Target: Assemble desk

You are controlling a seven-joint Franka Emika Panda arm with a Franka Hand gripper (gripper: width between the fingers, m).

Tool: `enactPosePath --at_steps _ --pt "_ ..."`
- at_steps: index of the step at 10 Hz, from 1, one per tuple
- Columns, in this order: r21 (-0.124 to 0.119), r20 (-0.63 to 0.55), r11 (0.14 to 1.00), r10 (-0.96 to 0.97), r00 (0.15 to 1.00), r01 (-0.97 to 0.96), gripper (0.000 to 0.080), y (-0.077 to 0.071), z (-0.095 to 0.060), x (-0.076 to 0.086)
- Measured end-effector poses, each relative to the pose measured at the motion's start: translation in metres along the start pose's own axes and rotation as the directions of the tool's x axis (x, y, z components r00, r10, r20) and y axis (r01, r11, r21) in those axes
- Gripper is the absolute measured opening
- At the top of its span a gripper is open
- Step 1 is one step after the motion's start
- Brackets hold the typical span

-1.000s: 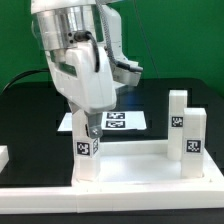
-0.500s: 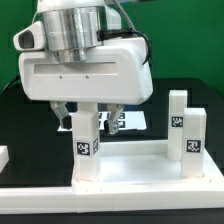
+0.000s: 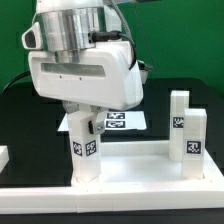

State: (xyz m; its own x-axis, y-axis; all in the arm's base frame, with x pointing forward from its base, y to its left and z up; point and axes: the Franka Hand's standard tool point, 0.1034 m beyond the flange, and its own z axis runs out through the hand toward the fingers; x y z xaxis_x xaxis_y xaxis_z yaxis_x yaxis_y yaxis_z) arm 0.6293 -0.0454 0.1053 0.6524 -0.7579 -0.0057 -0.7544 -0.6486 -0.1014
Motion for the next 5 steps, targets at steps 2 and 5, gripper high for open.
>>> enactPosePath --at_steps 2,5 --pt "0.0 0.0 0.984 0.176 0.984 -0.176 0.029 -0.0005 0.0001 -0.0004" --pt "0.035 0.035 0.658 0.751 0.659 -0.752 0.029 -0.0054 0.0017 0.0006"
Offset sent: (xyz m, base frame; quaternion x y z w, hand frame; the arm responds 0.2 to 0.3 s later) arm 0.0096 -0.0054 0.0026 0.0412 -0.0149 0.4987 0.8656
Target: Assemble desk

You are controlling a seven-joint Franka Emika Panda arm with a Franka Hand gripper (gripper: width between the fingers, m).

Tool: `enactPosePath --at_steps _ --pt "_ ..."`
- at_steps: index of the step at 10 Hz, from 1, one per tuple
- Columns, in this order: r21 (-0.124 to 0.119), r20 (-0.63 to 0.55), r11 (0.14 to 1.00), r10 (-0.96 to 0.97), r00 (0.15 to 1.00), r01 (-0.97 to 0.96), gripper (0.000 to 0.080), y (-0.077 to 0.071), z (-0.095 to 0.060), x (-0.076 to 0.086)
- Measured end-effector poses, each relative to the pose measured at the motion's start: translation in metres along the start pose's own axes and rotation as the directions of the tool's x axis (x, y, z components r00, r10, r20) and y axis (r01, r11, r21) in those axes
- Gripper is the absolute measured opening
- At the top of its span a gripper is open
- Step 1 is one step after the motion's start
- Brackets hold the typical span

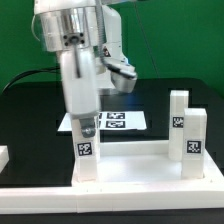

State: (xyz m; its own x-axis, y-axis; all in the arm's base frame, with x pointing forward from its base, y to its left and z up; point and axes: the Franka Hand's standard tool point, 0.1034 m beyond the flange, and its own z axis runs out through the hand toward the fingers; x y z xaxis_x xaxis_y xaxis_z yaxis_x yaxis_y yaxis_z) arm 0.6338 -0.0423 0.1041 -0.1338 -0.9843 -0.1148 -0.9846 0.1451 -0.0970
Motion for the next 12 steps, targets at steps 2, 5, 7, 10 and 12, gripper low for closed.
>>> enactPosePath --at_steps 2,5,7,10,12 --pt "0.016 0.015 0.978 0.209 0.978 -0.209 0.029 -0.0013 0.0005 0.0004" --pt "0.016 0.014 0.982 0.188 0.982 -0.189 0.029 -0.0012 0.0006 0.0001" --pt "0.017 0.017 0.997 -0.078 0.997 0.078 0.0587 -0.001 -0.0001 0.0043" --pt "0.023 0.013 0.917 -0.398 0.917 0.398 0.0646 0.0022 0.0031 0.0094" --pt "0.023 0.01 0.868 -0.497 0.868 0.497 0.0646 0.0023 0.0032 0.01"
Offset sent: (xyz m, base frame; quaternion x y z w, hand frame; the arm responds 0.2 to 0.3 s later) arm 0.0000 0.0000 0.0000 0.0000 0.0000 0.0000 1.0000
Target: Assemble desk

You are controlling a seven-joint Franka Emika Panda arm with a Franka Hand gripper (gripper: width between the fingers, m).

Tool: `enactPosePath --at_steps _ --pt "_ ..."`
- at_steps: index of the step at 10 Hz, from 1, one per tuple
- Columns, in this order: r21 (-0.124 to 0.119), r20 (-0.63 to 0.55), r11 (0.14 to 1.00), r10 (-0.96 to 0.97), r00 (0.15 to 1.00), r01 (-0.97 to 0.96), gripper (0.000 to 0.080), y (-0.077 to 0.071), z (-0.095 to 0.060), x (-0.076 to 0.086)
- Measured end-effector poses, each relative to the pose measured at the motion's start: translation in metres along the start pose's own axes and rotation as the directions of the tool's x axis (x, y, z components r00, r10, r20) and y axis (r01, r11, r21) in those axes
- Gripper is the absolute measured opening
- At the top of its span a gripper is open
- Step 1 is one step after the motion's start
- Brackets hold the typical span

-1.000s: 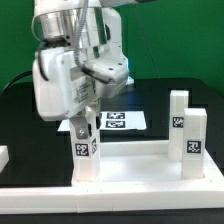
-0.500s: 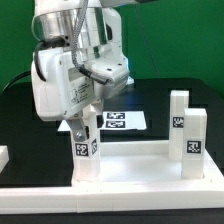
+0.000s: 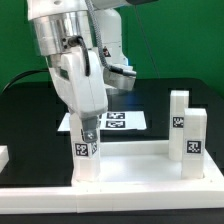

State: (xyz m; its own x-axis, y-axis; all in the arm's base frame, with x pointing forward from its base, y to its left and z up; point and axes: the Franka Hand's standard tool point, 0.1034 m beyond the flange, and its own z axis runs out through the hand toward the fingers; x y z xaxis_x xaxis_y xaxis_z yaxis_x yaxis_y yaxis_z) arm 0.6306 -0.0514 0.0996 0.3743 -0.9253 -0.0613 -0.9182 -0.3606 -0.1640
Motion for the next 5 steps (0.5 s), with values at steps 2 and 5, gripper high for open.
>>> enactPosePath --at_steps 2,5 --pt "-0.063 0.004 0.919 -0.39 0.921 0.39 0.0648 -0.0039 -0.0036 -0.0037" --pt "-0.062 0.013 0.875 -0.481 0.877 0.48 0.0531 -0.005 -0.0042 -0.0028"
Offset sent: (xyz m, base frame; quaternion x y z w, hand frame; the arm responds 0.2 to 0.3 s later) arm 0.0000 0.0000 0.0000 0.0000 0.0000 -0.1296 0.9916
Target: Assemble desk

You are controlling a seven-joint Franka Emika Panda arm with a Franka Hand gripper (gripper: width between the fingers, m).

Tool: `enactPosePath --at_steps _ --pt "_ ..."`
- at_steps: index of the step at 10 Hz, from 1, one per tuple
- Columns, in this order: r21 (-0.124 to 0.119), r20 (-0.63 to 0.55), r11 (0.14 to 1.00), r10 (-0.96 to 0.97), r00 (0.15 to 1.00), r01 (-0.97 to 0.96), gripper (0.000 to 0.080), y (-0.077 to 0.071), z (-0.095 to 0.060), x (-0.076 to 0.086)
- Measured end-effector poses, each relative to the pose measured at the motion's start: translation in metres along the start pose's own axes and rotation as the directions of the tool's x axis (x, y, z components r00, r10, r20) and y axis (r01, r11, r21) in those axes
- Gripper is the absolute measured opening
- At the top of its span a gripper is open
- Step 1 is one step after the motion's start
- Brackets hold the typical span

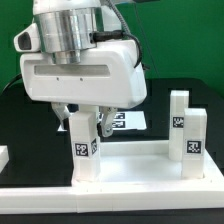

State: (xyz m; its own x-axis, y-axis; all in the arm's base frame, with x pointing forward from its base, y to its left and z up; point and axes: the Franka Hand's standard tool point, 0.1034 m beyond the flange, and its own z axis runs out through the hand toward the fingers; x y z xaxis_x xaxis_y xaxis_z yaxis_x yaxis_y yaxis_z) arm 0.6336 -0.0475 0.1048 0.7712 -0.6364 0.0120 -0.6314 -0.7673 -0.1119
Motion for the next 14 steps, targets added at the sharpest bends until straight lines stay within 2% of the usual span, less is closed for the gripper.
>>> enactPosePath --at_steps 1,2,5,7,9,10,11,12,14 --pt "0.0 0.0 1.0 0.027 1.0 -0.027 0.0391 0.0 0.0 0.0" --pt "-0.004 0.0 1.0 0.026 1.0 -0.026 0.0289 0.002 0.0003 0.0004" --pt "-0.004 -0.001 0.963 0.269 0.963 -0.269 0.029 0.0028 0.0006 0.0006" --pt "-0.016 0.012 0.805 0.593 0.805 -0.592 0.029 0.0012 0.0003 0.0001" --pt "-0.014 0.034 0.596 0.803 0.595 -0.803 0.029 -0.0017 -0.0009 0.0012" --pt "-0.011 0.045 0.411 0.911 0.41 -0.912 0.029 -0.0041 -0.0001 0.0018" --pt "-0.005 0.045 0.31 0.95 0.31 -0.951 0.029 -0.0042 0.0011 0.0027" --pt "0.0 0.042 0.276 0.96 0.276 -0.961 0.029 -0.0042 0.0012 0.0025" --pt "0.003 0.037 0.272 0.962 0.272 -0.962 0.029 -0.0044 0.0011 0.0023"
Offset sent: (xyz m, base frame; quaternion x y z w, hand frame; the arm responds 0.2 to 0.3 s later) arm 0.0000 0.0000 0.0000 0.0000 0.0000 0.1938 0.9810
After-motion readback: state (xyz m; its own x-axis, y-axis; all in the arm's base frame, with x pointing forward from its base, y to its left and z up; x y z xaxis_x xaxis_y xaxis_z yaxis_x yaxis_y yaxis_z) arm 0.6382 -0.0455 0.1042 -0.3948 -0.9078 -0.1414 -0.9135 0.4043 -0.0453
